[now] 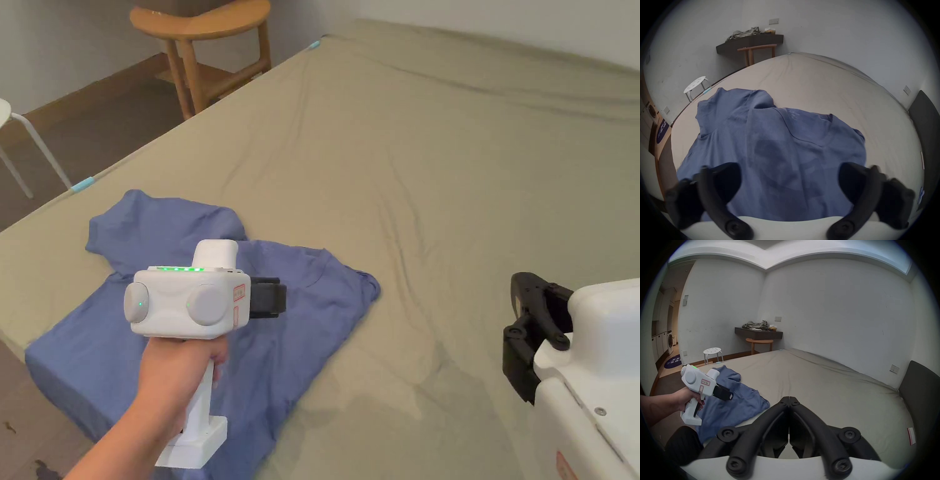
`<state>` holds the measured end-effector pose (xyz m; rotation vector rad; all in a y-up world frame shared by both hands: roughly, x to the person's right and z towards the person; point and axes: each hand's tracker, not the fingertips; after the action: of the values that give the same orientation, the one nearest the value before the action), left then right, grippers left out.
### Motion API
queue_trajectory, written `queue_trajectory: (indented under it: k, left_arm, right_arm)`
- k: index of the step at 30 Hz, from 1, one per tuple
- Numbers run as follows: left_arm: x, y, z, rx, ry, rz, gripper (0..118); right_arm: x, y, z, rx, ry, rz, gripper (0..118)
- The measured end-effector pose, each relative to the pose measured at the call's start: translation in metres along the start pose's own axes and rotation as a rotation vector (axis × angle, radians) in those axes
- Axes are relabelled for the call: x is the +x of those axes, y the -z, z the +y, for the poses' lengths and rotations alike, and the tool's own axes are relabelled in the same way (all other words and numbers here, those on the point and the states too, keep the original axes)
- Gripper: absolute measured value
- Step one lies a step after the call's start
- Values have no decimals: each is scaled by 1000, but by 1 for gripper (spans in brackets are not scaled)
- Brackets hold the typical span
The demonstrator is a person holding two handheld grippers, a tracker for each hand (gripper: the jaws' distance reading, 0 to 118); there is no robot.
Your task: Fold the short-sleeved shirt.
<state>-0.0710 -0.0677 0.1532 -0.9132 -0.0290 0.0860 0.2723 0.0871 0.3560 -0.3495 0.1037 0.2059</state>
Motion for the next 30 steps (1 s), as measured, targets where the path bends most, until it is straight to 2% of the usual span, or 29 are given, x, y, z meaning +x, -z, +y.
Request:
queue_trajectory:
  k: [1,4,7,9,10,12,13,14,15,16,17,18,24,27,30]
  left_arm:
    - [-1,6,3,49,12,19,110]
    - [-4,23,6,0,30,86,118]
    - [-6,54,-1,-74,68,139,118]
    - [-9,64,-7,-84,75,96,118]
    - [-12,66,-8,-58,15,69,118]
    - [-9,62,-3,-68,60,95,118]
    - [-7,56,-3,-56,70,99,114]
    - [-4,50,-2,-29,79,92,105]
    - [1,42,-1,25,92,92,86]
    - [8,35,0,55,121,131,50]
    - [11,35,-2,5,133,124,18]
    - [10,39,-3,-3,142,114,3]
    - [-24,33,-13,81,-4,-34,3]
    - [-21,-1,-16,221,14,-22,3]
    - [-19,-40,-11,329,-33,-57,4]
  right_arm:
    - [3,3,-2,-11,-1,-7,1]
    - [11,8,-8,-28,8,-18,2]
    - [15,10,-13,-45,17,-26,1]
    - [17,12,-16,-57,19,-28,2]
    - [16,12,-18,-62,17,-30,2]
    - [16,13,-21,-70,16,-33,1]
    - [16,13,-22,-73,17,-34,2]
    - [16,13,-22,-76,20,-33,2]
    - [16,12,-23,-79,24,-30,2]
    - [16,12,-23,-82,27,-28,1]
    - [15,11,-23,-83,27,-28,1]
    - [15,9,-23,-83,25,-29,2]
    - [15,-7,-17,-73,27,-34,2]
    - [17,-19,-13,-59,32,-46,1]
    - [19,-33,-8,-39,34,-60,2]
